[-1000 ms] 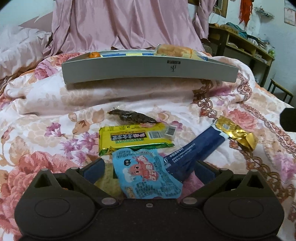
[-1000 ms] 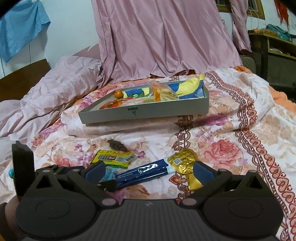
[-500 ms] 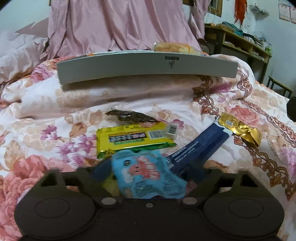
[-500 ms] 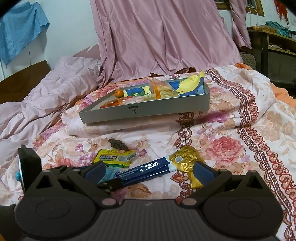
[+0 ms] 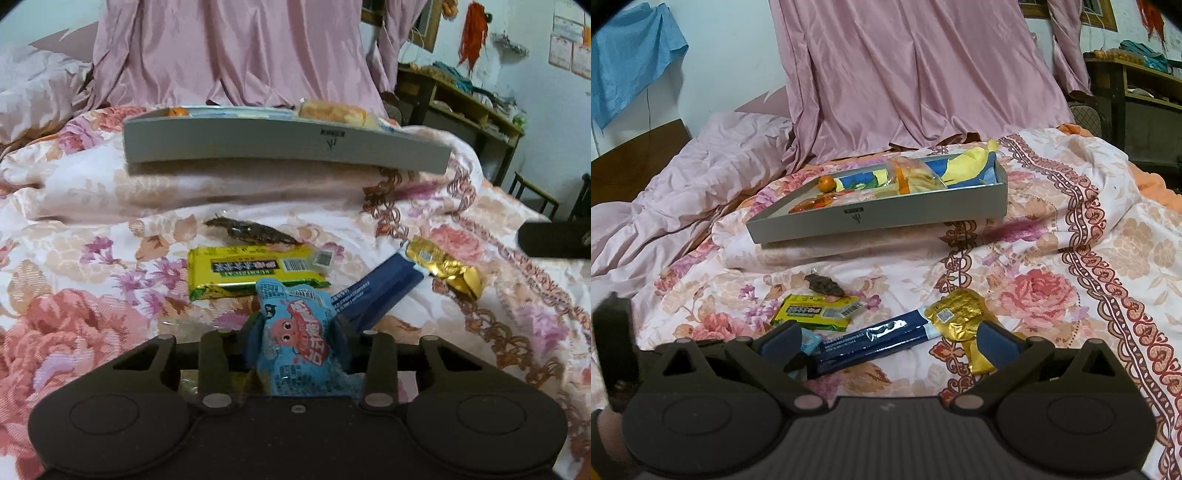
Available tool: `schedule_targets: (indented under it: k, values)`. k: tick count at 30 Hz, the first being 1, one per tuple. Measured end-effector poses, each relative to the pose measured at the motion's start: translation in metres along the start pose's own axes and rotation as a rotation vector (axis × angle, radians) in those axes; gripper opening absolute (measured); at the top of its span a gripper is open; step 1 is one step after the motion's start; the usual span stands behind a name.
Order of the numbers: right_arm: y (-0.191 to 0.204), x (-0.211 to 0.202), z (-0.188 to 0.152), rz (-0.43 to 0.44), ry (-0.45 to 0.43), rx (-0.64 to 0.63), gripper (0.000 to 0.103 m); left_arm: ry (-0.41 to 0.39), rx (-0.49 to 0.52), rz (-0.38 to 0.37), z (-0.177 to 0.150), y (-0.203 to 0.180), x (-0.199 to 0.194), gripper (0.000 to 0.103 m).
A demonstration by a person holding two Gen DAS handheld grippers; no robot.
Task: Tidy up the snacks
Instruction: 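Grasp the gold foil packet with the right tool while the left tool lifts the blue packet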
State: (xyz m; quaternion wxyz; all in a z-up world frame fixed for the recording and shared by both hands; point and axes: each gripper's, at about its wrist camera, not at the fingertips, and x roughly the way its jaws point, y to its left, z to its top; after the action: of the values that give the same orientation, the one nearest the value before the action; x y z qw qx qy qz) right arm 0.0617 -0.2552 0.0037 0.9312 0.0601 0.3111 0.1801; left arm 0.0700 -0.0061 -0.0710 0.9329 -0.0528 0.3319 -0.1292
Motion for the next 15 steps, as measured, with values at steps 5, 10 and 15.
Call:
schedule_targets:
  k: [5,10,15]
  values:
    - [-0.007,0.014,0.0,-0.044,0.021,-0.052,0.103,-0.019,-0.042,-0.004,0.005,0.01,-0.014,0.033]
    - [-0.024,0.05,0.003,-0.153,0.098,-0.194,0.103,-0.023,-0.043,-0.017,0.002,0.013,-0.016,0.025]
    - [-0.035,0.06,0.007,-0.151,0.124,-0.195,0.103,-0.014,-0.03,-0.009,-0.001,0.014,-0.012,0.026]
